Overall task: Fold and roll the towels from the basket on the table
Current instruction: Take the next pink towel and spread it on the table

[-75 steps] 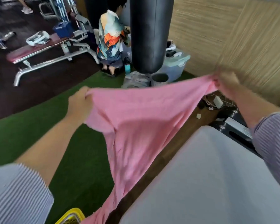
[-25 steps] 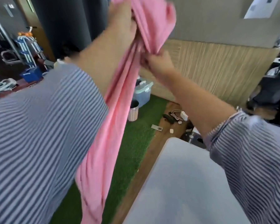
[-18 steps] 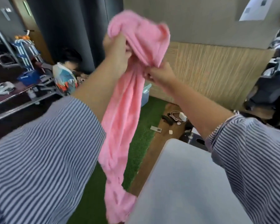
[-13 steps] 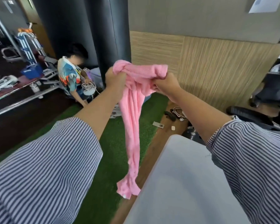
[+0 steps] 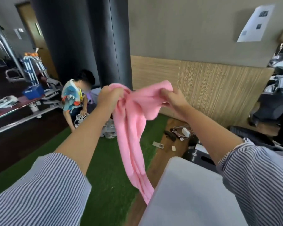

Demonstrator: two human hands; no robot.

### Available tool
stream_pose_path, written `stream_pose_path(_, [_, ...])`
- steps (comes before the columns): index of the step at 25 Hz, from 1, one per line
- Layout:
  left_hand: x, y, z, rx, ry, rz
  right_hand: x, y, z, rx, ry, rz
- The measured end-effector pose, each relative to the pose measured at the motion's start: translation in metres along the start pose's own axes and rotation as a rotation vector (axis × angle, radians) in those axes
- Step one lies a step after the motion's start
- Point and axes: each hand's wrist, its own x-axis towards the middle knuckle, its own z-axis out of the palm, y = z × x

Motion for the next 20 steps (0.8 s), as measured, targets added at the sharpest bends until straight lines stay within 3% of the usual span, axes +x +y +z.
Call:
stream_pose_path(2, [-0.010,-0.047,-0.032,0.152,-0.045,0.081,0.002,0.017,-0.020,-0.480,0.011,-0.046])
stream_pose_path(5, [-0.025,-0.143,-0.086,0.432,0.053,-0.017,0.000,0.061,-0.047,-1.118,-0.099,-0.015])
stream_pose_path(8, [-0.046,-0.219,-0.122,0.527,0.106,-0.095,0.000,0.103,-0.058,-1.416,-0.131,0.092])
stream_pose_path(12, [-0.073,-0.277,-0.138,0.613,0.131,-0.103,0.005,0.150,-0.048,-1.266,-0.111,0.093])
stream_pose_path(16, [-0.088,-0.290,-0.138,0.585,0.255,0.007,0.026,0.166,-0.035,-1.079,-0.028,0.076])
stream_pose_path(20, [-0.136,-0.319,-0.125,0.685,0.115,0.094,0.016,0.205,-0.059,-1.057,-0.109,0.143])
